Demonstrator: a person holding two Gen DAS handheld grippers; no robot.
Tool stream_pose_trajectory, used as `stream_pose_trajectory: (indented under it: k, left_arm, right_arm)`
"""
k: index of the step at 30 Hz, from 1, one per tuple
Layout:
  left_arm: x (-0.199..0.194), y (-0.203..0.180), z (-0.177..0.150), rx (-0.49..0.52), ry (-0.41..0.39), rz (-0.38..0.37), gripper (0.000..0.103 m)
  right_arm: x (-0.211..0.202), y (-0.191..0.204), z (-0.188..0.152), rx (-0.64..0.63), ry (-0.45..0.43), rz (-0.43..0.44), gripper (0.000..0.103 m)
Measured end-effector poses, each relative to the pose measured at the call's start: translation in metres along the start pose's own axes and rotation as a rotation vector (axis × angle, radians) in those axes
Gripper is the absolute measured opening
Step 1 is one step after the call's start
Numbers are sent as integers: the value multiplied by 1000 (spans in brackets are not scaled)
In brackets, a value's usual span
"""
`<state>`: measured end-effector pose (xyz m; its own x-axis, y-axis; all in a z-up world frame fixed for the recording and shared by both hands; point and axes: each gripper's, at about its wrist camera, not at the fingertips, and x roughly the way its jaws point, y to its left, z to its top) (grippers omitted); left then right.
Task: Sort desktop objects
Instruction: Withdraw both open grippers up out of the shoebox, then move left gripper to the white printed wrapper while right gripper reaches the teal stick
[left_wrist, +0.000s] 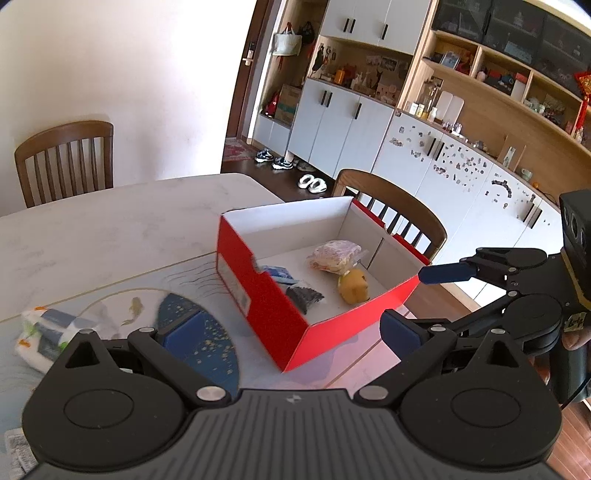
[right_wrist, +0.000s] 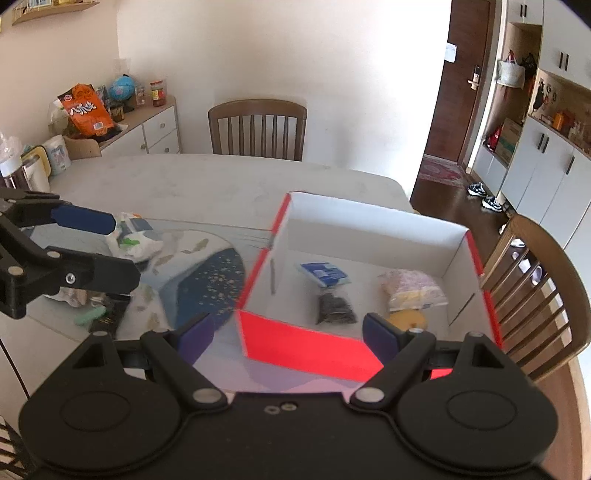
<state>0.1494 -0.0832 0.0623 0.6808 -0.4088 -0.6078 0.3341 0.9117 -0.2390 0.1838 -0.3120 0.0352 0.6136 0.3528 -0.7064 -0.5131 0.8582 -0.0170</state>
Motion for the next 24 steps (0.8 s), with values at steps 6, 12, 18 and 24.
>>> stream_pose_trajectory:
  k: [6,12,18,24]
  left_arm:
    - [-23,23,-13,6,-6,-12,102]
    - [-42,47,-27,14,-10,-1,102]
    - [-59,73,-41,5,-22,9,102]
    - [-74,97,-56,12,-38,53,102]
  right_arm:
    - [3,33,-2,-10,1,-3,88]
    - [7,65,-2,2,6,14,88]
    - [15,95,0,-4,12,34,88]
    - [25,121,3,-26,24,47,88]
